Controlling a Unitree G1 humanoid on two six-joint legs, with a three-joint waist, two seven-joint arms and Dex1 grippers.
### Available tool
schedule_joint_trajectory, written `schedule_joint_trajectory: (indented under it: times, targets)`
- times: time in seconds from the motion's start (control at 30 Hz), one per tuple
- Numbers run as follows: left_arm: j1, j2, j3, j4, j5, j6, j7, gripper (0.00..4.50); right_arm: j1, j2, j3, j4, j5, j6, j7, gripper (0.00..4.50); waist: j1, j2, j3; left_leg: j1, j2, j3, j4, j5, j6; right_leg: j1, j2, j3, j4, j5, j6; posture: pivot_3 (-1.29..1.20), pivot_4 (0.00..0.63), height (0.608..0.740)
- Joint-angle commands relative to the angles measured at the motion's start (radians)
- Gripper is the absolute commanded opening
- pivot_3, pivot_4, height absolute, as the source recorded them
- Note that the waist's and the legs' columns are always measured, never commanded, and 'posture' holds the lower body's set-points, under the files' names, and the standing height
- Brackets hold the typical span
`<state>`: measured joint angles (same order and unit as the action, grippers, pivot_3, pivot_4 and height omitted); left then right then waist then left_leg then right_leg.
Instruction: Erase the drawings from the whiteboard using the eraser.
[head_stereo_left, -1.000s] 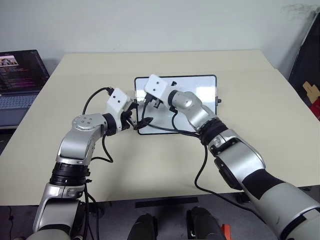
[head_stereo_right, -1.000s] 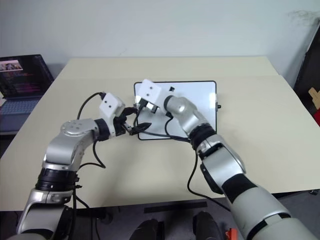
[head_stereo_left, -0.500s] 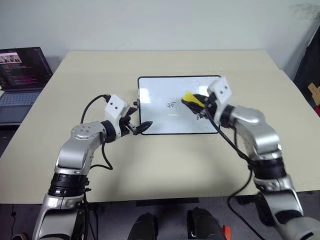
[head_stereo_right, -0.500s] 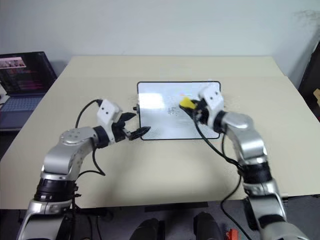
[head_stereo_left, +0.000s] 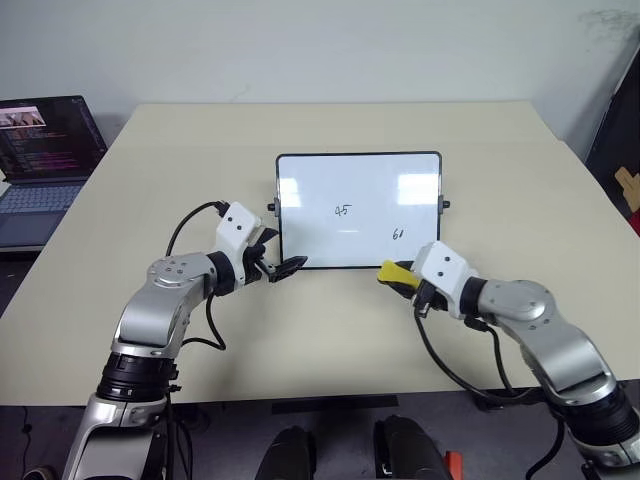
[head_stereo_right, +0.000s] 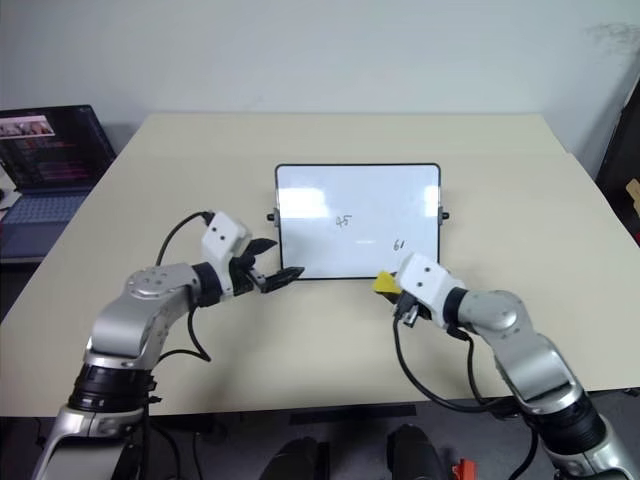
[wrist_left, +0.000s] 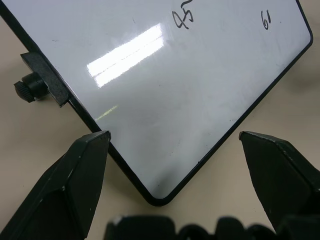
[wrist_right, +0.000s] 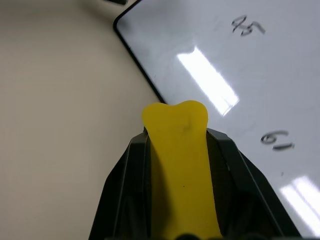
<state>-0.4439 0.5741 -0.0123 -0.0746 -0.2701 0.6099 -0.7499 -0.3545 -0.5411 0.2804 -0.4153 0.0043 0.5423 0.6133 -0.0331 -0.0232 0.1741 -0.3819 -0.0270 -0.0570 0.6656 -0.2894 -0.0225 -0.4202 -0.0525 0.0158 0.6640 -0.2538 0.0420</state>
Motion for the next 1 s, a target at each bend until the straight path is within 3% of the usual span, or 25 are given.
schedule_joint_trajectory:
  times: [0.03,0.2,0.53,0.7,1.0]
  targets:
    - [-0.033,0.01,0.0,-0.024,-0.01,-0.004,-0.014,4.5,-0.099,0.083,-0.005,0.089,-0.06,-0.091,-0.104,1.16,0.001,0.0,0.0,0.0,0.0,0.0,0.0,0.0,0.0,0.0,0.0,0.0,0.0,0.0,0.0,0.0,0.15,0.74]
    - [-0.071,0.007,-0.01,-0.005,-0.006,-0.006,-0.02,4.5,-0.238,0.197,-0.018,0.276,-0.106,-0.165,-0.2,1.16,0.004,0.0,0.0,0.0,0.0,0.0,0.0,0.002,-0.004,0.0,0.0,0.0,0.0,0.0,0.0,0.0,0.15,0.74]
    - [-0.121,-0.006,-0.03,0.024,-0.004,-0.014,-0.034,4.5,-0.486,0.32,-0.01,0.722,-0.184,-0.38,-0.331,1.16,0.0,0.0,0.0,-0.001,0.0,0.001,-0.001,0.002,-0.004,-0.001,0.0,0.0,-0.001,0.0,0.0,0.0,0.15,0.74]
    - [-0.115,-0.009,-0.035,0.009,-0.011,-0.01,-0.038,4.5,-0.476,0.369,0.045,0.843,-0.215,-0.428,-0.293,1.16,-0.003,0.0,0.0,-0.001,0.0,0.001,-0.001,0.002,-0.004,-0.001,0.0,0.001,-0.001,0.0,0.0,0.0,0.15,0.74]
    - [-0.106,-0.01,-0.022,0.013,-0.011,-0.012,-0.019,4.5,-0.37,0.372,0.132,0.856,-0.27,-0.418,-0.213,1.16,-0.007,-0.001,-0.002,0.003,0.0,0.001,0.001,0.0,0.0,0.001,0.0,0.001,0.003,0.0,0.0,0.0,0.15,0.74]
